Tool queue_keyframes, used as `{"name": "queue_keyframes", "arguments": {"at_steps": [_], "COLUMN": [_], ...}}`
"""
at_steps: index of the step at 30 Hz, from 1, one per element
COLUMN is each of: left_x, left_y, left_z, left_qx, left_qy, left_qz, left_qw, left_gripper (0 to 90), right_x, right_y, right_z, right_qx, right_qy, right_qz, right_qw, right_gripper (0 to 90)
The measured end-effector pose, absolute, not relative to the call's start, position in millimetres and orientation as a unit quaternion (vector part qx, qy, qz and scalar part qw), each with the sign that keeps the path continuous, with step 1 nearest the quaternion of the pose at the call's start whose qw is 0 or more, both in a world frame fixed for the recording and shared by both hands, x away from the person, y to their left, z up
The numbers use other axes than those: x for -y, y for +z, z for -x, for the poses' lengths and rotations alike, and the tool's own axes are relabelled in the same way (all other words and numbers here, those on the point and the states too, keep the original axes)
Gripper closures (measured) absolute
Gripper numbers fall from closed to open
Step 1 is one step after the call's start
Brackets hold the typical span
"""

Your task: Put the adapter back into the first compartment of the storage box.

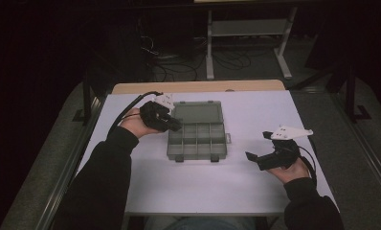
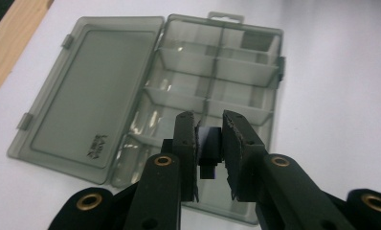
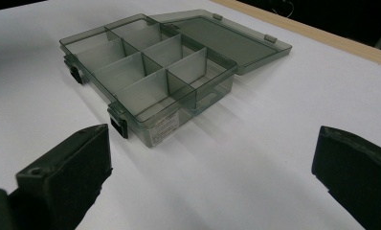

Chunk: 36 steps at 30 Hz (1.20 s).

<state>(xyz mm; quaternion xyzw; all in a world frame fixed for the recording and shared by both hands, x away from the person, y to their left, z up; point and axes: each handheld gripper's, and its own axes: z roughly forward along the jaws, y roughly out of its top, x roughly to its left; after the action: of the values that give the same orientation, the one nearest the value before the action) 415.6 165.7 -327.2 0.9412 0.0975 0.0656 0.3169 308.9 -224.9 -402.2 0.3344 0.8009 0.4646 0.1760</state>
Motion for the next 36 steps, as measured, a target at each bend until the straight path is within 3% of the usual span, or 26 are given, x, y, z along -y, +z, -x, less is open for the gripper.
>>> {"name": "queue_keyframes", "arguments": {"at_steps": [36], "left_x": [-161], "left_y": [-372], "left_z": [-450], "left_qx": [-0.118], "left_qy": [0.061], "left_qz": [-0.948], "left_qw": [0.288], "left_gripper": [76.1], "right_x": [226], "right_y": [-403], "right_z": [-309], "right_qx": [-0.803], "right_qy": [0.462], "right_qz": [-0.337], "right_qw": [0.169], "right_gripper": [0.0]}}
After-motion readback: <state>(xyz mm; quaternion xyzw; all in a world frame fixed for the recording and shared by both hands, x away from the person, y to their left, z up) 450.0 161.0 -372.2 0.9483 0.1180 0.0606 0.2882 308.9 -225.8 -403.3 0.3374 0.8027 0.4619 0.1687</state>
